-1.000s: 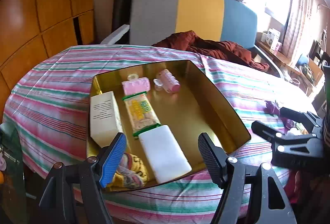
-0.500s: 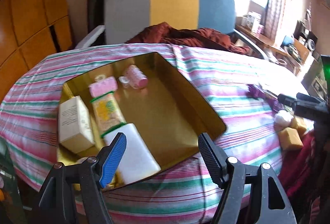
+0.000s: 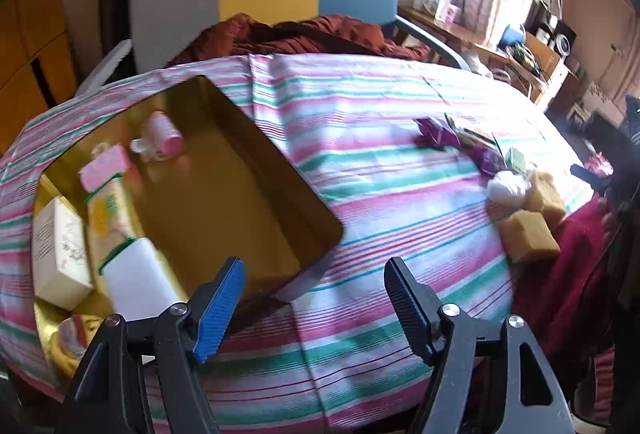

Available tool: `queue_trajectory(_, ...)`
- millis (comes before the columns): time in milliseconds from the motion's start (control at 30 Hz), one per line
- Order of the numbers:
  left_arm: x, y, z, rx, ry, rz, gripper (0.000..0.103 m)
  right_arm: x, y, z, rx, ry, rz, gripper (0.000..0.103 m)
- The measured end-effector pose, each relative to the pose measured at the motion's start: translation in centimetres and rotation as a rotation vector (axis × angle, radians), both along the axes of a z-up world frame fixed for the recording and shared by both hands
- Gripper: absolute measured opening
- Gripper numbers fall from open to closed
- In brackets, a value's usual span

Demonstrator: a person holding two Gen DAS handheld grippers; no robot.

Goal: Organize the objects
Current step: 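Open both tools and withdraw them from the tray toward the loose items, then grasp a yellow sponge with the left tool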

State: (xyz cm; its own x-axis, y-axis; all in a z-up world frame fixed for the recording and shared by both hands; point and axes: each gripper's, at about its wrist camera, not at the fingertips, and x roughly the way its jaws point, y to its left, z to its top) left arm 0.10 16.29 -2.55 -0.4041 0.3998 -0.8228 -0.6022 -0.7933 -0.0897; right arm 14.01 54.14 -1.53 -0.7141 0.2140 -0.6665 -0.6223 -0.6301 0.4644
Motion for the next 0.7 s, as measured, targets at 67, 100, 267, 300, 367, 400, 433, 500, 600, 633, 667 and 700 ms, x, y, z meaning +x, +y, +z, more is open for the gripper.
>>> queue_trajectory(67,0.3,1.3,-0.3,-0.012,-0.005,-0.028,0.073,0.9,0.6,-0.2,-0.051,0.060,-0.031,0.103)
queue_trajectory(100,0.3,1.9,-0.4,-0.013,-0.009,-0.043,0.072,1.2,0.8,-0.3,-0.069,0.090,-0.037,0.103)
queue_trajectory(267,1.3,6.3,-0.5,0.012,-0.041,-0.173,0.072,1.2,0.5,0.1,-0.061,0.130,-0.022,0.103)
queue_trajectory(300,1.6,7.1,-0.5,0.014,-0.045,-0.198,0.072,1.1,0.4,0.1,-0.064,0.134,-0.014,0.103)
queue_trajectory(367,2.1,9.0,-0.6,0.027,-0.071,-0.257,0.072,1.2,0.6,-0.1,-0.076,0.148,-0.009,0.103)
queue_trajectory(400,2.3,9.9,-0.7,0.037,-0.094,-0.283,0.072,1.4,0.8,-0.2,-0.084,0.158,-0.009,0.103)
queue_trajectory(433,2.5,11.0,-0.8,0.048,-0.118,-0.310,0.072,1.5,0.9,-0.3,-0.093,0.169,-0.009,0.103)
queue_trajectory(500,3.0,12.8,-1.0,0.058,-0.149,-0.353,0.072,1.7,1.0,-0.4,-0.105,0.186,-0.011,0.103)
queue_trajectory(600,4.0,15.2,-1.4,0.053,-0.180,-0.408,0.073,1.8,1.1,-0.4,-0.106,0.196,-0.006,0.103)
queue_trajectory(633,4.4,16.1,-1.6,0.052,-0.201,-0.434,0.074,1.8,1.1,-0.4,-0.109,0.201,-0.003,0.103)
queue_trajectory(667,4.7,16.7,-1.8,0.055,-0.225,-0.451,0.074,1.8,1.1,-0.4,-0.112,0.207,-0.002,0.103)
queue_trajectory(700,4.8,17.3,-2.1,0.063,-0.251,-0.459,0.074,1.9,1.1,-0.4,-0.114,0.213,-0.003,0.103)
